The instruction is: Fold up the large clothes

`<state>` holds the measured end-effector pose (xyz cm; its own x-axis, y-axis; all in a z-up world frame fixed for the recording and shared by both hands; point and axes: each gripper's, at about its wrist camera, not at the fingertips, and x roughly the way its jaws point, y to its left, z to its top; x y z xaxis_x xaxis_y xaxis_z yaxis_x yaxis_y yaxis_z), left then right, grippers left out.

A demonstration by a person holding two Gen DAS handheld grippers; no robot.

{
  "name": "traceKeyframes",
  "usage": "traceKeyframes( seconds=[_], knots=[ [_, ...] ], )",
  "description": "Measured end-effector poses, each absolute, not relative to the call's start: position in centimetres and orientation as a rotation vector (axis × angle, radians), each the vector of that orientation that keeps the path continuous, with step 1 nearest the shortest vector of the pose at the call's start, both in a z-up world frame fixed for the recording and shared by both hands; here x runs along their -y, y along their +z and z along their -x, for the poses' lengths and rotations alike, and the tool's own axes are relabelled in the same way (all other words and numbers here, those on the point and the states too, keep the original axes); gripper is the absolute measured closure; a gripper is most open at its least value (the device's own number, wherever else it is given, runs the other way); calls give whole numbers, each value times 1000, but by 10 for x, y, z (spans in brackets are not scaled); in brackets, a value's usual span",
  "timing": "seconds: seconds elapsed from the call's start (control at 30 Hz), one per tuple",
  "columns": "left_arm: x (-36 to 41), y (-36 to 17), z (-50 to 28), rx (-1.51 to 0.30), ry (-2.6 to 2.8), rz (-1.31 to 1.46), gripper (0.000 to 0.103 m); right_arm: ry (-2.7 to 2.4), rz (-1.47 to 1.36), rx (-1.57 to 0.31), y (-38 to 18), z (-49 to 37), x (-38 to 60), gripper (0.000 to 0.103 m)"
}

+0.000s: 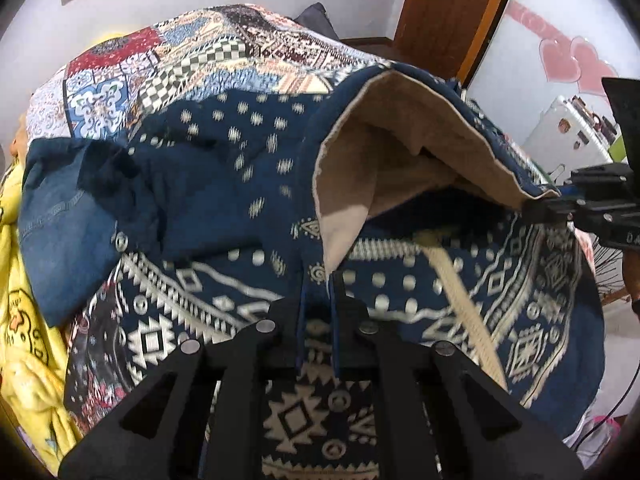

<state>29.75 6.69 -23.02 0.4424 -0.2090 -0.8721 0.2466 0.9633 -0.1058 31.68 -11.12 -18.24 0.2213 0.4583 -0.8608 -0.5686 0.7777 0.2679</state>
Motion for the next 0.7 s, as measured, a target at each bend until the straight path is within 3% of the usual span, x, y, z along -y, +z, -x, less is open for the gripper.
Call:
traceKeyframes(
  seconds=[0.17, 0.3, 0.47, 0.6, 0.7],
  knots=[
    [-76, -231, -282, -1097, -262, -42, 93, 722, 95, -1226, -191, -315, 118, 83],
    [-86, -217, -268, -1066, -222, -54, 85, 750, 63, -1219, -180, -308, 125, 80],
    [-108, -189, -261, -984, -154, -46, 52, 722, 36, -1135, -156, -309, 138, 68],
    [-134, -166, -274, -927, -88, -38, 47, 644, -18, -1051, -137, -324, 157, 52],
    [-156, -157, -295, -902, -42, 2, 42, 548, -45, -1018, -133, -343, 170, 51]
  ],
)
